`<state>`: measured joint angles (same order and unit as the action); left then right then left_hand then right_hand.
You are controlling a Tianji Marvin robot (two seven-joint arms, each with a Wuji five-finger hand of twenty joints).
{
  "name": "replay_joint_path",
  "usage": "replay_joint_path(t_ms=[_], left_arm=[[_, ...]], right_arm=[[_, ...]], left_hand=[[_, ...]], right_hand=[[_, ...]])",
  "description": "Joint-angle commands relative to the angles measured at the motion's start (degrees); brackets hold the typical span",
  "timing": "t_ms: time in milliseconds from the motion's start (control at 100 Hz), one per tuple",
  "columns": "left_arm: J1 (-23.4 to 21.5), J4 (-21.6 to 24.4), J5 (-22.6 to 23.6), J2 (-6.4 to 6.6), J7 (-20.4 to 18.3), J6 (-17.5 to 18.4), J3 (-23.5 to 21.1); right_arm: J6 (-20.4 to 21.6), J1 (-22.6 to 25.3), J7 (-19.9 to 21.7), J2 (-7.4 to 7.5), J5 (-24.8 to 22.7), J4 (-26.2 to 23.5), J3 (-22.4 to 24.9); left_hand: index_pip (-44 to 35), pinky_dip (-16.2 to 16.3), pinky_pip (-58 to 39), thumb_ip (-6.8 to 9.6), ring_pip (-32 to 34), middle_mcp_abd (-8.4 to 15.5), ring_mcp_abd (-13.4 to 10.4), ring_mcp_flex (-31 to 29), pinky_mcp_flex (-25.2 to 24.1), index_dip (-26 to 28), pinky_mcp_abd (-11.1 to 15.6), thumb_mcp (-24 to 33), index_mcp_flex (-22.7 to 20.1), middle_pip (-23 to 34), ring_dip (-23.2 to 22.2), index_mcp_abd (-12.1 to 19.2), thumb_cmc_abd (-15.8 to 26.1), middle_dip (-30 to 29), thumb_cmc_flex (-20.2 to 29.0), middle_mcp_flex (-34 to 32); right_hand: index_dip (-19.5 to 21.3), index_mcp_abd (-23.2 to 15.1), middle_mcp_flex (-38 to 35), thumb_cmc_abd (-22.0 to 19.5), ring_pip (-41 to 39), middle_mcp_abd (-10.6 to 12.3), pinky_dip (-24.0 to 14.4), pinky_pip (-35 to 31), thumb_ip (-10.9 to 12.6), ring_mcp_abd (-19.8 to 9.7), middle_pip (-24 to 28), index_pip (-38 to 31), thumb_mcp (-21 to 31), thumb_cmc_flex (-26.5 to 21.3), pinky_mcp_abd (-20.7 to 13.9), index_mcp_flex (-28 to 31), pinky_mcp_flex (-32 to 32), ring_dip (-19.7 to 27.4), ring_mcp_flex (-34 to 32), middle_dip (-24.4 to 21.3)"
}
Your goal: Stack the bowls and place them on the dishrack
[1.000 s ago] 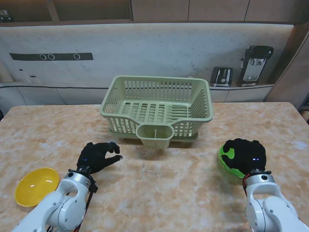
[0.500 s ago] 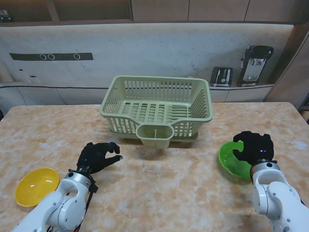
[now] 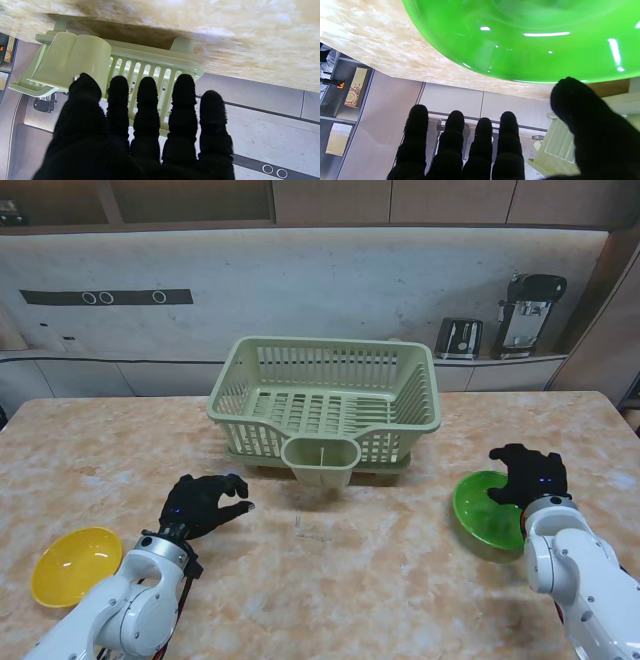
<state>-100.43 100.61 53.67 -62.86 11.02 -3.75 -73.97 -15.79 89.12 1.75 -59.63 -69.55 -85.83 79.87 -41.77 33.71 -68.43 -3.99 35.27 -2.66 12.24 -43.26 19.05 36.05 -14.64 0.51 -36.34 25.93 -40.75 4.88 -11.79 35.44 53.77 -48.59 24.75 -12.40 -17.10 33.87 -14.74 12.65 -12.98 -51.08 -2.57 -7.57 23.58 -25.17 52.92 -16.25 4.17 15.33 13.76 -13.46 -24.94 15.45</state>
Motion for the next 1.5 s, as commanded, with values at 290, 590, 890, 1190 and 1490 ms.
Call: replay_joint_path(t_ms=[290,590,890,1190,1490], left_arm=[[-0.3,0.4,0.0,-0.11,-0.7,-0.1,0.0],[0.7,-0.3,-0.3,0.00,-1.5,0.5,0.9],[0.8,-0.3,-0.3,0.00,-1.5,0.3,1.1],[0.8,-0.3,-0.3,0.00,-1.5,0.3,1.1],[0.8,-0.3,-0.3,0.00,-1.5,0.3,1.1]], right_arm=[[0.5,-4.2,6.6,0.81,-1.8,4.2,-2.2],[0.6,-8.4,7.8,1.20,0.4,9.2,-5.4],[-1.0,-11.7,5.7,1.00,5.6,15.0,-9.4],[-2.4,-12.9,2.4,0.50,8.1,17.4,-11.3],[-4.0,-13.2,-0.5,-0.37,11.8,18.3,-11.7]], left_hand=[[-1.0,0.7,-0.7,1.19,0.4,-0.6,0.8,-0.3,-0.6,0.8,-1.1,-0.9,-0.8,0.7,-0.6,-0.1,1.5,1.1,0.4,-0.5],[-0.9,0.7,-0.7,1.18,0.3,-0.5,0.8,-0.4,-0.6,0.8,-1.1,-0.9,-0.9,0.6,-0.5,0.0,1.5,1.1,0.4,-0.6],[-0.9,0.7,-0.7,1.17,0.3,-0.5,0.9,-0.4,-0.6,0.8,-1.1,-0.9,-0.9,0.6,-0.5,0.0,1.5,1.1,0.3,-0.7],[-1.0,0.7,-0.7,1.17,0.3,-0.6,0.8,-0.5,-0.6,0.8,-1.1,-0.9,-1.0,0.6,-0.6,0.1,1.5,1.1,0.3,-0.7],[-1.0,0.7,-0.7,1.16,0.3,-0.5,0.8,-0.5,-0.6,0.8,-1.4,-0.9,-1.0,0.6,-0.6,0.0,1.5,1.1,0.3,-0.7]], right_hand=[[-1.7,3.6,6.0,0.8,0.8,-3.2,0.9,1.0,0.7,0.2,-4.4,4.0,-5.5,0.7,2.0,-8.6,-1.9,1.6,4.0,-4.0],[-0.1,4.2,5.4,0.7,-0.6,-2.6,0.3,-0.4,0.8,0.4,3.1,1.6,-7.3,0.4,3.0,-6.0,-0.5,0.9,1.8,-0.5],[3.9,3.2,-0.6,2.6,-6.1,-1.6,-1.5,-4.5,0.4,0.2,13.3,-5.7,-5.0,-1.0,1.6,1.5,4.2,-2.0,-5.1,6.4],[15.1,-3.1,-8.7,5.9,-23.3,1.6,-5.6,-15.6,-1.3,-3.3,23.9,-20.9,6.0,-4.5,-2.8,9.9,17.2,-11.5,-15.7,18.1],[18.4,-14.5,-19.0,10.1,-43.7,5.0,-8.8,-26.1,-8.8,-8.2,34.4,-39.1,8.5,-15.6,-7.8,15.8,29.2,-22.0,-23.3,33.0]])
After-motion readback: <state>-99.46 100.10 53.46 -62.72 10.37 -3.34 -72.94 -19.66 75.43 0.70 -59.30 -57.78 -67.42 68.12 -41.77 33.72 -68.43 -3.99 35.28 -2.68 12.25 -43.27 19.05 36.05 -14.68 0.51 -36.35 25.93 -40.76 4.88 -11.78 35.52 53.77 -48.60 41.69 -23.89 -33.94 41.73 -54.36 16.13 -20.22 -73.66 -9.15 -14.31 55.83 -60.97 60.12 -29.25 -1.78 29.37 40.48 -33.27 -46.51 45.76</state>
